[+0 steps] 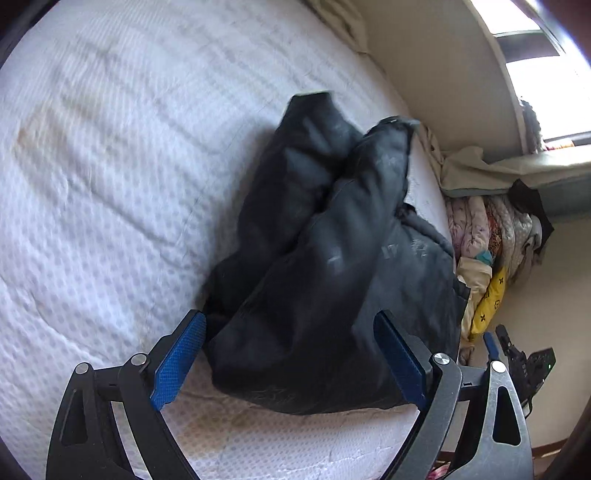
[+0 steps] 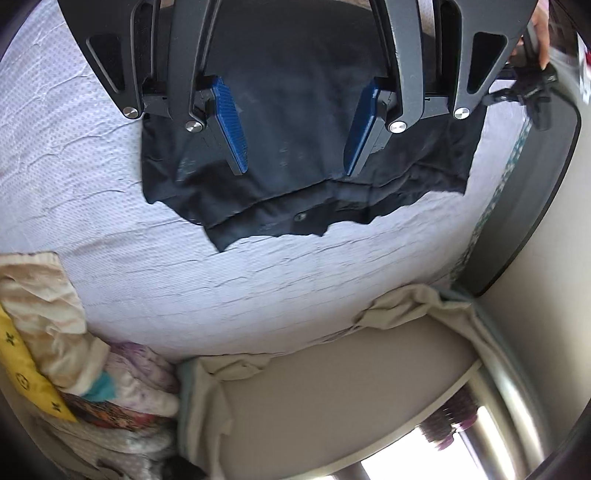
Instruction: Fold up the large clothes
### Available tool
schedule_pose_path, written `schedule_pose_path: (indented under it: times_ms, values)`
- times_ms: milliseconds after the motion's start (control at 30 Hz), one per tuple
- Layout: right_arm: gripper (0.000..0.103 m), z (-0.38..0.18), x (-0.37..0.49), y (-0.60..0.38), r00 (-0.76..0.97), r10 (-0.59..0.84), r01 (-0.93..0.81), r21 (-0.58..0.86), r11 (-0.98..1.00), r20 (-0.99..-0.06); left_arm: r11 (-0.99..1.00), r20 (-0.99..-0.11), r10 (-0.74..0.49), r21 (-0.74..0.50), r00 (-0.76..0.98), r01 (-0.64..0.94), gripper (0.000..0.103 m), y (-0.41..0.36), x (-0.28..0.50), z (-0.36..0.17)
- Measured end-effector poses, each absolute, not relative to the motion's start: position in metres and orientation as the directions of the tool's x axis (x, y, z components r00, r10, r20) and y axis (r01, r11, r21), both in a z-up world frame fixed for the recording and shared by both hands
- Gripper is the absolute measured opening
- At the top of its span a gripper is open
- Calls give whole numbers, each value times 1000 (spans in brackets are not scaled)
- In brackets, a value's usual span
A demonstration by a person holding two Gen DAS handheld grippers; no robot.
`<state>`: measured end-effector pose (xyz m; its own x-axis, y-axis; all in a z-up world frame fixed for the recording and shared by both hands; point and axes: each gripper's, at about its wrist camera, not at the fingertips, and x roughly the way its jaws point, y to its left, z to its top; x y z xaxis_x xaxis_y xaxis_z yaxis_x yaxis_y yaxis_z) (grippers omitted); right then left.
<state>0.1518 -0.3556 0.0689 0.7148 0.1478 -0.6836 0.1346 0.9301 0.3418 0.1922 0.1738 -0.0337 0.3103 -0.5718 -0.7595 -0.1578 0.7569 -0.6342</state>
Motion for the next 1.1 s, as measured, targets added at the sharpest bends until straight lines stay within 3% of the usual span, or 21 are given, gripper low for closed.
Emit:
schedule_pose_path:
  times_ms: [133,500,567,800,867,933,1100]
  values:
    - [52,68,151,-354,715,157,122,343,931,-681,693,-718,-620,-690,315,-209,94,176,190,-52]
    - [52,58,153,-349,687,211,102,379,920,-696,617,-623,-657,-768,424,-173,92,158,199,-67]
    - [52,54,155,-342,676,218,90,372,924,-704,614,-618,-650,-770,442,-174,88,157,201,-68]
    - [52,36,164,-308,623,224,33,312,949,-749,598,-598,-655,-784,462,-166,55,151,208,-68]
    - [43,34,168,-295,616,192,10,251,968,-764,607,-597,-651,-780,469,-150,50,146,209,-62]
    - [15,31,171,-282,610,164,-22,190,982,-775,621,-597,-646,-773,475,-127,45,140,210,-53]
    - [10,22,180,-250,604,175,-108,139,984,-777,623,-580,-651,-777,490,-94,40,135,211,-39]
